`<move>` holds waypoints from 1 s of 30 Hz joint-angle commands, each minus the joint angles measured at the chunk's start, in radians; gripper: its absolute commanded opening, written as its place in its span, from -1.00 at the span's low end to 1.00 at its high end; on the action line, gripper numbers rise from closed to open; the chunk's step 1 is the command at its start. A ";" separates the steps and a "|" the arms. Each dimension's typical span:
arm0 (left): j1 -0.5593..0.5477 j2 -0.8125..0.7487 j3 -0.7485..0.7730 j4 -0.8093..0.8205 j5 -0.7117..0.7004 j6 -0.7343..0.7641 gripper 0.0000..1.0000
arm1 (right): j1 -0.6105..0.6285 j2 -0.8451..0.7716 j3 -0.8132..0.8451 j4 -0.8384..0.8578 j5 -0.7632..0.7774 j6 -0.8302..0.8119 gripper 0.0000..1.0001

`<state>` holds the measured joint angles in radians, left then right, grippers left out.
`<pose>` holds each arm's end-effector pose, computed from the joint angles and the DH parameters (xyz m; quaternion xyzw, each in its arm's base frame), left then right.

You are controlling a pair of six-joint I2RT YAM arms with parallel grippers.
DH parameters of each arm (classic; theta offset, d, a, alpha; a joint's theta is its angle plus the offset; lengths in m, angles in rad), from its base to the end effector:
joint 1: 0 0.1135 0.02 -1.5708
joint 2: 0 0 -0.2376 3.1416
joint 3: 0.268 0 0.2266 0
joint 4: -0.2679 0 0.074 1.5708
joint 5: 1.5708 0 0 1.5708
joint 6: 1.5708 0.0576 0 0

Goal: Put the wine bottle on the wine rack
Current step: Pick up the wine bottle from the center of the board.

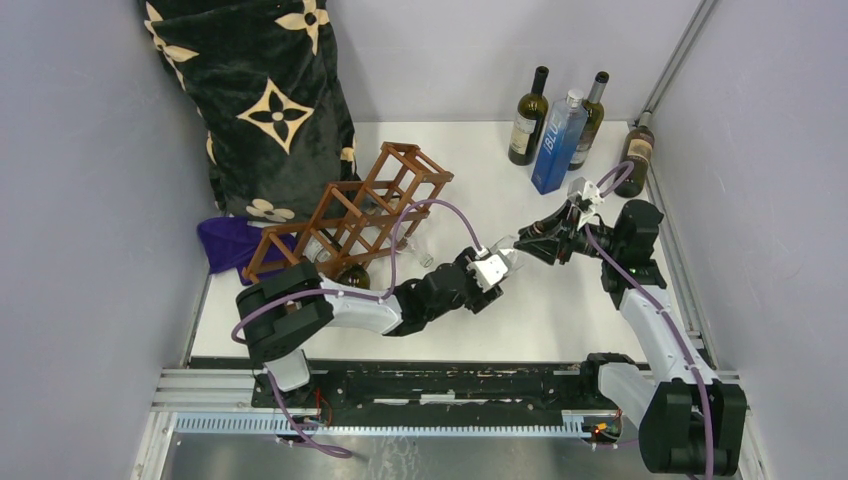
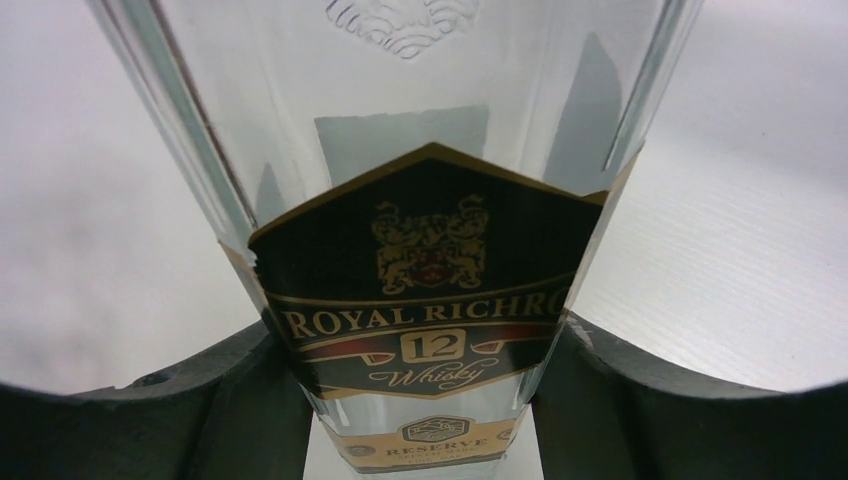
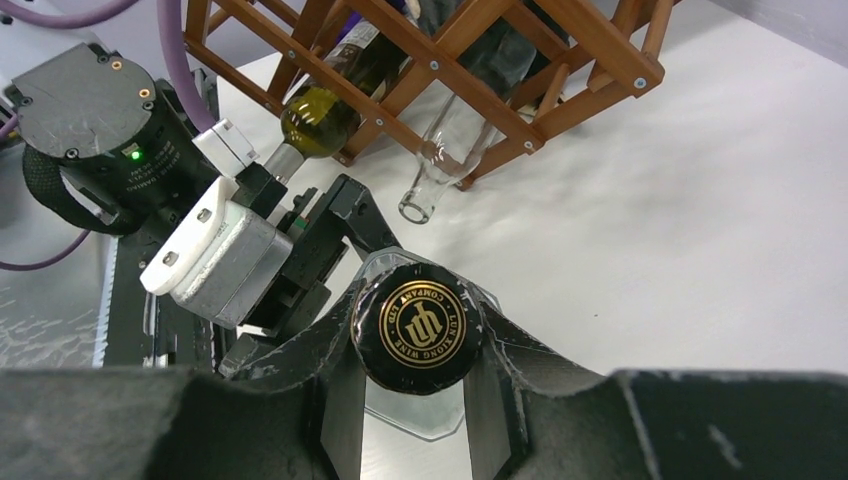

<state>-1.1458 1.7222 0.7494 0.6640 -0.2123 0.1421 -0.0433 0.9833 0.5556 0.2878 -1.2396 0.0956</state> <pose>0.1564 -0.3162 0.1620 0.4320 0.6796 -0.2072 0.5555 0.2060 0.0456 0.2623 -0.3375 0.6393 0.4522 0.5223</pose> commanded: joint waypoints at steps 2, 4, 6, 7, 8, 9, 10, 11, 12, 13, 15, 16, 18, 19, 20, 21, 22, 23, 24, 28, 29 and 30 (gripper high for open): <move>-0.012 -0.119 0.053 -0.109 0.043 -0.021 -0.96 | 0.002 0.024 0.082 -0.221 0.029 -0.263 -0.38; -0.012 -0.139 0.066 -0.173 0.074 -0.025 -0.96 | 0.002 0.026 0.116 -0.321 0.026 -0.350 -0.03; -0.012 -0.158 0.074 -0.230 0.096 -0.030 -0.96 | 0.002 0.024 0.150 -0.408 0.026 -0.435 0.30; -0.013 -0.169 0.073 -0.256 0.104 -0.033 -0.96 | 0.002 0.025 0.167 -0.457 0.029 -0.483 0.48; -0.012 -0.180 0.072 -0.278 0.112 -0.035 -0.96 | 0.002 0.024 0.182 -0.500 0.031 -0.528 0.60; -0.012 -0.192 0.068 -0.300 0.118 -0.036 -0.96 | 0.002 0.024 0.199 -0.543 0.036 -0.562 0.72; -0.013 -0.208 0.064 -0.319 0.121 -0.036 -0.96 | 0.002 0.024 0.215 -0.584 0.042 -0.600 0.79; -0.013 -0.218 0.059 -0.341 0.124 -0.035 -0.96 | 0.002 0.027 0.226 -0.615 0.047 -0.629 0.84; -0.013 -0.228 0.055 -0.359 0.126 -0.033 -0.96 | 0.002 0.029 0.242 -0.650 0.053 -0.658 0.89; -0.013 -0.239 0.053 -0.375 0.129 -0.033 -0.96 | 0.001 0.032 0.255 -0.681 0.057 -0.686 0.90; -0.013 -0.258 0.046 -0.400 0.144 -0.028 -0.96 | 0.000 0.041 0.284 -0.753 0.072 -0.757 0.95; -0.012 -0.265 0.045 -0.413 0.149 -0.026 -0.96 | 0.000 0.043 0.298 -0.791 0.084 -0.785 0.95; -0.015 -0.274 0.048 -0.441 0.155 -0.015 -0.96 | -0.001 0.044 0.319 -0.837 0.117 -0.827 0.96; -0.015 -0.277 0.052 -0.455 0.158 -0.010 -0.96 | -0.004 0.042 0.330 -0.855 0.132 -0.839 0.96; -0.018 -0.280 0.058 -0.469 0.165 -0.005 -0.96 | -0.006 0.039 0.339 -0.867 0.140 -0.848 0.96; -0.018 -0.280 0.064 -0.483 0.168 0.000 -0.96 | -0.006 0.032 0.351 -0.881 0.141 -0.854 0.96; -0.021 -0.279 0.070 -0.498 0.173 0.005 -0.96 | -0.007 0.028 0.359 -0.895 0.141 -0.861 0.96; -0.023 -0.279 0.076 -0.511 0.174 0.009 -0.96 | -0.007 0.023 0.368 -0.906 0.139 -0.863 0.96; -0.027 -0.277 0.084 -0.524 0.174 0.013 -0.96 | -0.007 0.020 0.375 -0.919 0.138 -0.869 0.96; -0.046 -0.280 0.096 -0.557 0.162 0.033 -0.96 | -0.007 0.036 0.412 -0.987 0.148 -0.909 0.97; -0.050 -0.281 0.095 -0.560 0.162 0.036 -0.96 | -0.007 0.043 0.423 -1.013 0.150 -0.928 0.96; -0.053 -0.282 0.094 -0.564 0.158 0.038 -0.96 | -0.007 0.055 0.439 -1.048 0.152 -0.955 0.96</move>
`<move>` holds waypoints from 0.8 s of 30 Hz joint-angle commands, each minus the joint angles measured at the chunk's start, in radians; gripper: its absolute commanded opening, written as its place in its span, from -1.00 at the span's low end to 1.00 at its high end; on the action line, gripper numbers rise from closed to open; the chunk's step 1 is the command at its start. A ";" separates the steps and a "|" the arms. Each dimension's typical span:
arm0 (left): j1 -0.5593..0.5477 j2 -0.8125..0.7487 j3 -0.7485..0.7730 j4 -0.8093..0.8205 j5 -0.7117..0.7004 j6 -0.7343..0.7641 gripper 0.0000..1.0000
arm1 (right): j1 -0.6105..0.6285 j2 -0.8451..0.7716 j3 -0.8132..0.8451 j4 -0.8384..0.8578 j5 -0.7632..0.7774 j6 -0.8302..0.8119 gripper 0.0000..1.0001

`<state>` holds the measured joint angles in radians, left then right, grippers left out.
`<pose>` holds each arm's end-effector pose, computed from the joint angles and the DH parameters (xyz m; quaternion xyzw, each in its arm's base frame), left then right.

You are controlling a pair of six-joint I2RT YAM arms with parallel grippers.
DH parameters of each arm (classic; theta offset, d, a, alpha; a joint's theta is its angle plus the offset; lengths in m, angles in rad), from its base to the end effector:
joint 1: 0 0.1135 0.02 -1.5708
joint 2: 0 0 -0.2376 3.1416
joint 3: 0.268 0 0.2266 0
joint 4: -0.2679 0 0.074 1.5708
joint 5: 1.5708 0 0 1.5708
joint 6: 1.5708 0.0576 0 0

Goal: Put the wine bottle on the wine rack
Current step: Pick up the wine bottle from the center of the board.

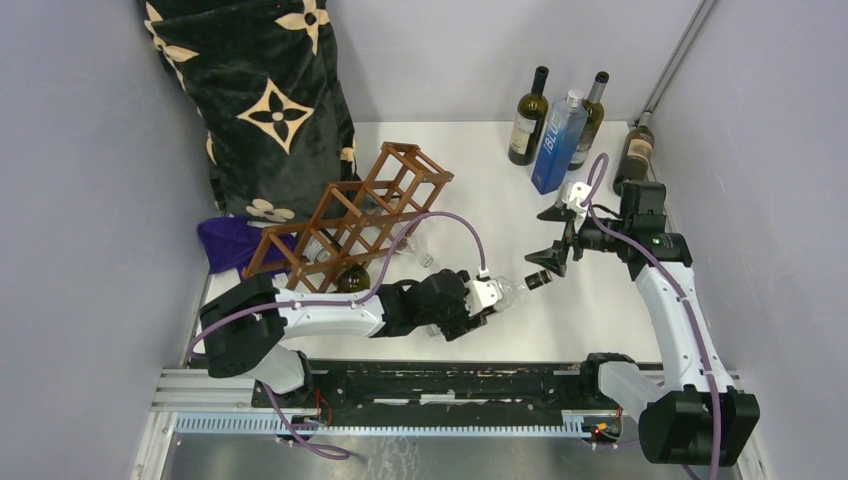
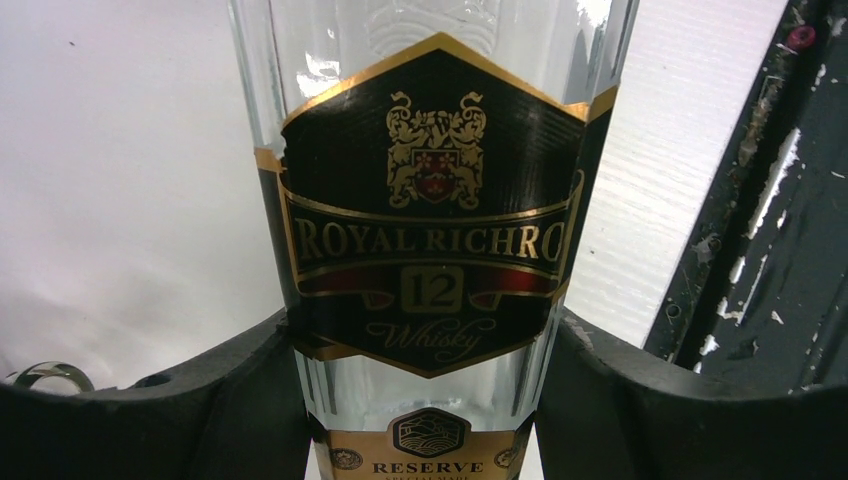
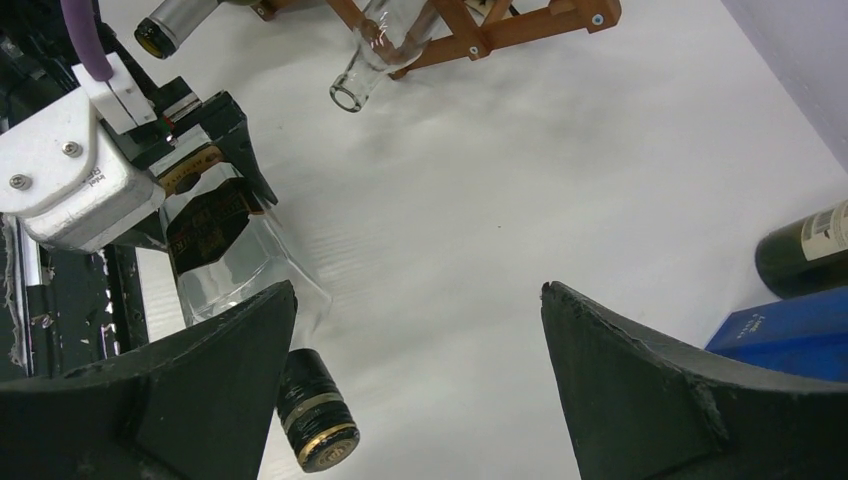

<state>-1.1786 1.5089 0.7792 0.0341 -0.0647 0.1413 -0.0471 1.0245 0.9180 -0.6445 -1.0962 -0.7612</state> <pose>0.1216 -0.2842 0.1655 0.5442 0.7236 -0.1845 0.3824 0.1958 0.0421 0.2845 -0.4682 0.6608 0.3056 0.5007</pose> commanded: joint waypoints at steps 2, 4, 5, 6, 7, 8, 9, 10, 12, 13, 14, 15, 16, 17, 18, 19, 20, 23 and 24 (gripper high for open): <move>-0.027 -0.073 0.063 0.055 0.005 0.045 -0.96 | -0.004 0.038 0.111 -0.200 0.006 -0.154 0.96; -0.037 -0.075 0.064 0.043 -0.002 0.049 -0.96 | -0.003 0.061 0.142 -0.280 0.006 -0.213 0.96; -0.041 -0.073 0.066 0.036 -0.005 0.052 -0.96 | -0.004 0.068 0.153 -0.311 0.012 -0.237 0.96; -0.046 -0.072 0.066 0.028 -0.007 0.056 -0.96 | -0.004 0.075 0.163 -0.331 0.017 -0.255 0.96; -0.050 -0.072 0.067 0.022 -0.010 0.058 -0.96 | -0.004 0.077 0.169 -0.345 0.025 -0.264 0.96; -0.054 -0.072 0.069 0.015 -0.017 0.061 -0.96 | -0.004 0.078 0.171 -0.353 0.032 -0.272 0.96; -0.059 -0.073 0.069 0.010 -0.021 0.063 -0.96 | -0.004 0.077 0.171 -0.357 0.039 -0.277 0.96; -0.061 -0.074 0.069 0.004 -0.026 0.065 -0.96 | -0.004 0.075 0.168 -0.358 0.044 -0.280 0.96; -0.065 -0.081 0.068 -0.006 -0.035 0.071 -0.96 | -0.004 0.070 0.160 -0.357 0.047 -0.283 0.96; -0.067 -0.085 0.067 -0.011 -0.037 0.073 -0.96 | -0.004 0.069 0.157 -0.358 0.047 -0.286 0.96; -0.068 -0.092 0.065 -0.015 -0.039 0.075 -0.96 | -0.004 0.066 0.150 -0.358 0.047 -0.287 0.96; -0.071 -0.100 0.061 -0.017 -0.040 0.078 -0.96 | -0.004 0.064 0.144 -0.357 0.046 -0.291 0.96; -0.071 -0.106 0.058 -0.019 -0.042 0.077 -0.96 | -0.004 0.060 0.136 -0.354 0.040 -0.293 0.96; -0.072 -0.113 0.056 -0.022 -0.043 0.079 -0.96 | -0.004 0.057 0.130 -0.353 0.037 -0.297 0.96; -0.072 -0.118 0.054 -0.026 -0.045 0.081 -0.96 | -0.004 0.054 0.124 -0.354 0.030 -0.306 0.96; -0.075 -0.122 0.054 -0.027 -0.046 0.082 -0.96 | -0.004 0.050 0.119 -0.357 0.022 -0.318 0.96; -0.076 -0.127 0.054 -0.027 -0.047 0.086 -0.96 | -0.004 0.047 0.116 -0.359 0.014 -0.334 0.96; -0.081 -0.136 0.052 -0.064 -0.050 0.097 -0.96 | -0.004 0.038 0.108 -0.362 0.000 -0.373 0.96; -0.083 -0.137 0.052 -0.071 -0.054 0.100 -0.96 | -0.003 0.036 0.107 -0.362 -0.003 -0.378 0.96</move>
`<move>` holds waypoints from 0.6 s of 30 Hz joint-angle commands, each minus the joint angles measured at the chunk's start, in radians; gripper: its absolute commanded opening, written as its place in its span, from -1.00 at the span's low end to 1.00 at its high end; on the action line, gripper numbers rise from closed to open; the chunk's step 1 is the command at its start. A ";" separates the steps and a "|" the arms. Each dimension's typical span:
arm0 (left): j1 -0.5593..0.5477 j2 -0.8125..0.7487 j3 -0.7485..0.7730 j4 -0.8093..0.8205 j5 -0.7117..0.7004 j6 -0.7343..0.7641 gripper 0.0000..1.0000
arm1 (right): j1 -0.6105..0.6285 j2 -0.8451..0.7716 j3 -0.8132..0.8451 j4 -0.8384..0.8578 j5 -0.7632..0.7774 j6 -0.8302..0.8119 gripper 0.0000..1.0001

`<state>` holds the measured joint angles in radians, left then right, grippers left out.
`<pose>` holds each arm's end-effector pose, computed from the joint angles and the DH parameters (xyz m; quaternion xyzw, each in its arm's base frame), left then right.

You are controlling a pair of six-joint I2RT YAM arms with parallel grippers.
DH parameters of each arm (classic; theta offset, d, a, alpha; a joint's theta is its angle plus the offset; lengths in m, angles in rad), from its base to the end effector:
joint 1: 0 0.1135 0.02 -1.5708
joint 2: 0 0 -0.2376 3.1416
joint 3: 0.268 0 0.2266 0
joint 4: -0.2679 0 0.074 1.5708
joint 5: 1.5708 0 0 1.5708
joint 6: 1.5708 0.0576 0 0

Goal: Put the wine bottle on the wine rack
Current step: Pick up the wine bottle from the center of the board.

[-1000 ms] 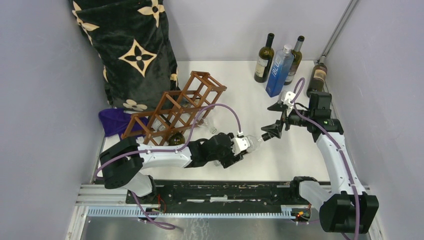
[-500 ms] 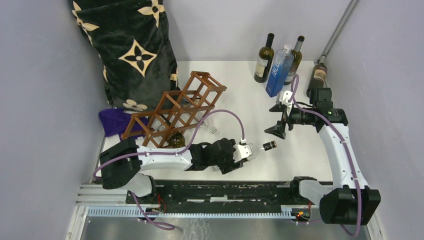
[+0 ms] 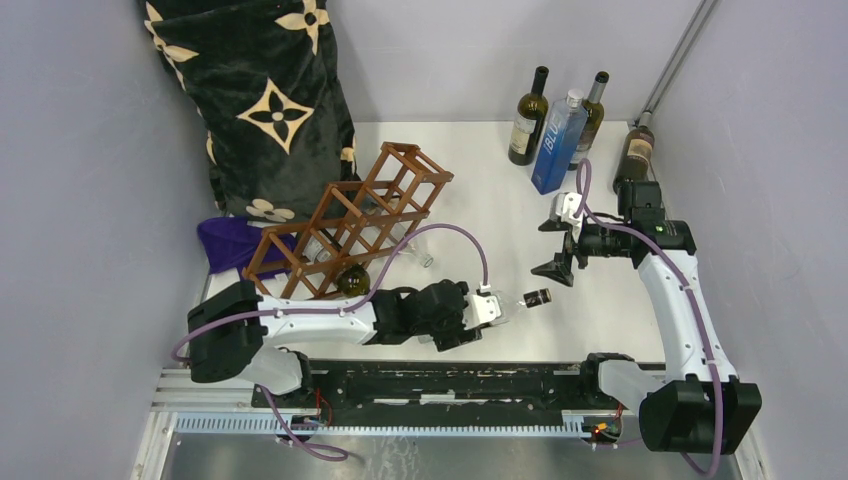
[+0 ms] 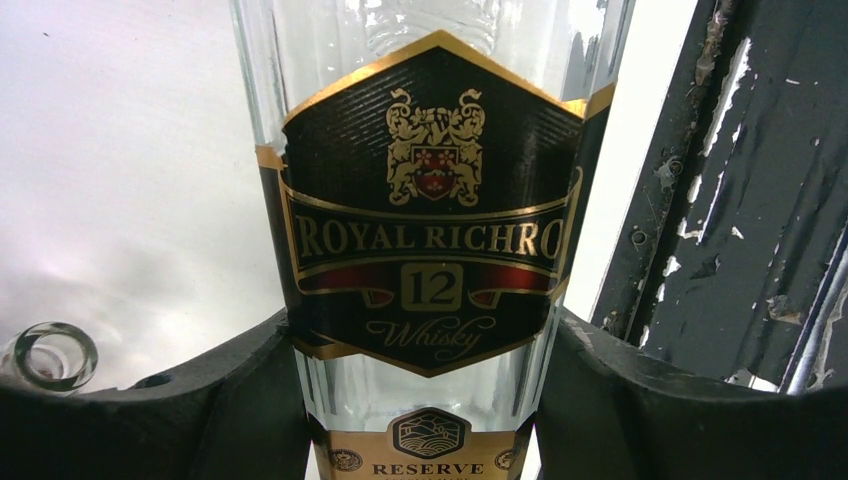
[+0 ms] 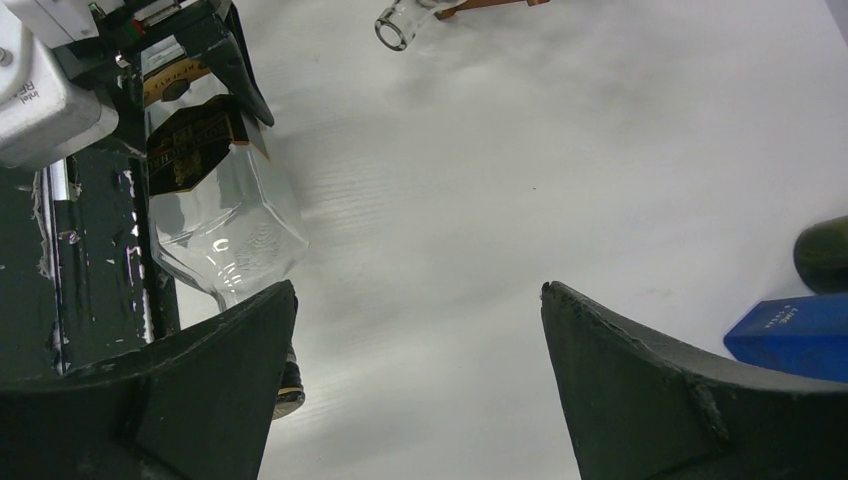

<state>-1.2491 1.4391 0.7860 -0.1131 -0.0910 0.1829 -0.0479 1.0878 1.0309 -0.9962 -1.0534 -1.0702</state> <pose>0.0978 -0.2768 0.1728 0.5899 0.7052 -0.1628 0.3582 0.1841 0.0413 0.2823 -0.5210 0.6659 0.2946 0.4454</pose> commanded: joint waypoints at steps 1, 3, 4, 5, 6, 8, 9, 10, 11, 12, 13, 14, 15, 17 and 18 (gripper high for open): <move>-0.016 -0.068 0.047 0.070 -0.029 0.061 -0.96 | -0.003 -0.030 -0.009 -0.008 -0.051 -0.071 0.96; -0.023 -0.070 0.047 0.057 -0.033 0.065 -0.96 | -0.003 -0.039 -0.019 -0.008 -0.062 -0.073 0.96; -0.028 -0.071 0.047 0.052 -0.035 0.065 -0.96 | -0.003 -0.045 -0.025 -0.007 -0.066 -0.074 0.96; -0.033 -0.072 0.047 0.047 -0.036 0.067 -0.96 | -0.004 -0.048 -0.030 -0.005 -0.069 -0.073 0.96; -0.038 -0.073 0.047 0.042 -0.039 0.068 -0.96 | -0.003 -0.051 -0.033 -0.006 -0.069 -0.074 0.96; -0.050 -0.075 0.047 0.037 -0.043 0.067 -0.96 | -0.003 -0.053 -0.033 -0.018 -0.063 -0.082 0.96; -0.055 -0.075 0.048 0.034 -0.049 0.067 -0.96 | -0.003 -0.052 -0.030 -0.035 -0.060 -0.100 0.96; -0.061 -0.077 0.047 0.031 -0.052 0.067 -0.96 | -0.001 -0.049 -0.027 -0.057 -0.056 -0.124 0.96; -0.065 -0.076 0.048 0.028 -0.057 0.067 -0.96 | -0.001 -0.042 -0.021 -0.087 -0.054 -0.159 0.96; -0.071 -0.075 0.050 0.024 -0.061 0.067 -0.96 | -0.001 -0.035 -0.017 -0.121 -0.053 -0.197 0.96; -0.076 -0.073 0.052 0.020 -0.068 0.068 -0.96 | -0.001 -0.025 -0.011 -0.166 -0.051 -0.247 0.96; -0.080 -0.069 0.055 0.014 -0.072 0.069 -0.96 | -0.001 -0.012 -0.003 -0.217 -0.049 -0.298 0.96; -0.085 -0.065 0.058 0.007 -0.076 0.069 -0.96 | -0.001 -0.001 0.002 -0.254 -0.049 -0.338 0.96; -0.092 -0.059 0.063 -0.004 -0.089 0.072 -0.96 | 0.000 0.013 -0.003 -0.259 -0.038 -0.310 0.96; -0.096 -0.056 0.065 -0.007 -0.095 0.074 -0.96 | 0.000 0.015 -0.009 -0.259 -0.030 -0.306 0.96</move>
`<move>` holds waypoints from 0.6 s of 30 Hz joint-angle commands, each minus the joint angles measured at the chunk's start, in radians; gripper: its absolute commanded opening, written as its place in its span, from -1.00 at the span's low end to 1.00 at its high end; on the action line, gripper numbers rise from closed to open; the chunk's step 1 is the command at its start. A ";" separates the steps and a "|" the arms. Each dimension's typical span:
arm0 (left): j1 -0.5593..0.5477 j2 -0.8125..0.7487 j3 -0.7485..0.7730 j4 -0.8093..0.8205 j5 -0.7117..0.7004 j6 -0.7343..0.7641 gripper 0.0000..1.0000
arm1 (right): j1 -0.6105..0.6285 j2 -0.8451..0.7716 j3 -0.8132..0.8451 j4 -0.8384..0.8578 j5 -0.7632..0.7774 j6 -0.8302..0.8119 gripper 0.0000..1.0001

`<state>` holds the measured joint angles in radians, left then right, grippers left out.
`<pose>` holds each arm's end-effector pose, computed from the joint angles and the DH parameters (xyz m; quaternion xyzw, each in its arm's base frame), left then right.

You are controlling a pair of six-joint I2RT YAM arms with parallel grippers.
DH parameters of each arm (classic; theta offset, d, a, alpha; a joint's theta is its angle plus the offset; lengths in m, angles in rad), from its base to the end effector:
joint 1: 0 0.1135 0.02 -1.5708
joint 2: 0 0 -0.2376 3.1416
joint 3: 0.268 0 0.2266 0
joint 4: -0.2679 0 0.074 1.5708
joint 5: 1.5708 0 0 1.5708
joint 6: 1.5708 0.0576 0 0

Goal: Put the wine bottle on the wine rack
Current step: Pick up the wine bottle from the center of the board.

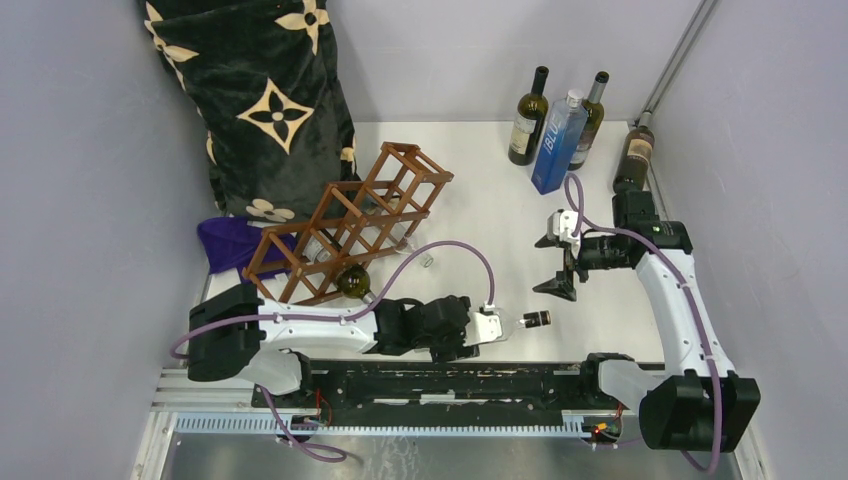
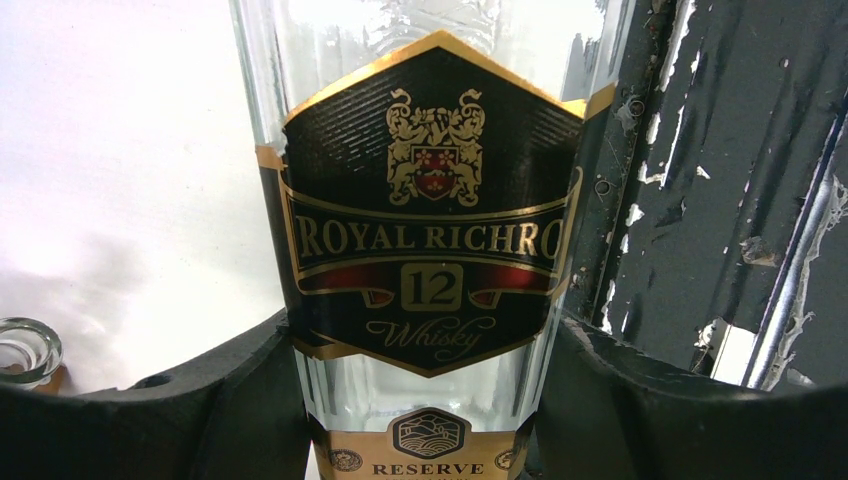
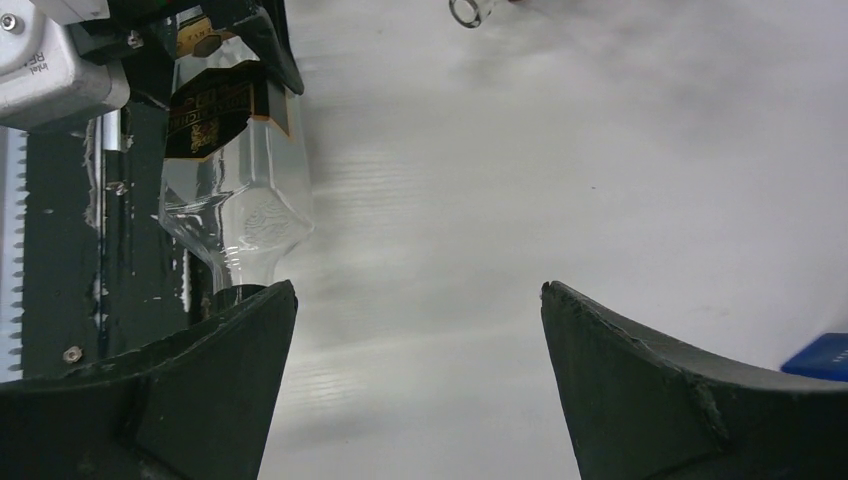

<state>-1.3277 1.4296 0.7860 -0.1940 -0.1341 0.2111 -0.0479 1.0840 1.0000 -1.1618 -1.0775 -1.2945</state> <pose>0.0761 -0.2749 0.1682 0.6308 0.6858 -0.1364 0.3365 0.1662 0.0428 0.2690 -0.5618 0.6393 0.3101 0.4237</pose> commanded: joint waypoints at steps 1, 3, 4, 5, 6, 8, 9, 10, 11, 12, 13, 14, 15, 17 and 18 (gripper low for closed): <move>-0.021 -0.044 0.066 0.070 -0.055 0.048 -0.96 | 0.000 0.019 0.013 -0.093 0.000 -0.083 0.96; -0.026 -0.037 0.070 0.065 -0.064 0.049 -0.96 | 0.003 0.017 -0.001 -0.094 0.013 -0.087 0.96; -0.027 -0.035 0.073 0.059 -0.068 0.050 -0.96 | 0.005 0.017 -0.007 -0.093 0.017 -0.085 0.96; -0.030 -0.031 0.076 0.054 -0.073 0.053 -0.96 | 0.007 0.019 -0.009 -0.093 0.020 -0.082 0.96; -0.032 -0.025 0.081 0.049 -0.076 0.056 -0.96 | 0.009 0.022 -0.012 -0.093 0.023 -0.076 0.96; -0.036 -0.012 0.093 0.036 -0.083 0.061 -0.96 | 0.015 0.029 -0.018 -0.093 0.024 -0.064 0.96; -0.038 -0.009 0.099 0.032 -0.087 0.065 -0.96 | 0.018 0.034 -0.023 -0.093 0.025 -0.059 0.96; -0.042 -0.003 0.104 0.027 -0.090 0.069 -0.96 | 0.023 0.039 -0.031 -0.094 0.027 -0.053 0.96; -0.044 0.000 0.108 0.024 -0.094 0.072 -0.96 | 0.027 0.044 -0.040 -0.093 0.028 -0.049 0.96; -0.048 0.004 0.113 0.021 -0.097 0.075 -0.96 | 0.035 0.049 -0.050 -0.094 0.030 -0.043 0.96; -0.049 0.007 0.117 0.016 -0.100 0.078 -0.96 | 0.041 0.055 -0.063 -0.093 0.032 -0.040 0.96; -0.051 0.009 0.122 0.014 -0.104 0.080 -0.96 | 0.065 0.060 -0.076 -0.093 0.037 -0.036 0.96; -0.051 0.010 0.127 0.010 -0.106 0.085 -0.96 | 0.086 0.065 -0.093 -0.093 0.040 -0.034 0.96; -0.053 0.012 0.137 0.005 -0.110 0.095 -0.96 | 0.124 0.071 -0.125 -0.093 0.047 -0.035 0.96; -0.052 0.012 0.142 0.003 -0.112 0.105 -0.96 | 0.144 0.074 -0.139 -0.092 0.054 -0.038 0.96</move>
<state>-1.3727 1.4647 0.8387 -0.2665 -0.2024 0.2443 0.0368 1.1500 0.9051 -1.2392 -1.0325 -1.3319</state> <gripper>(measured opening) 0.723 0.979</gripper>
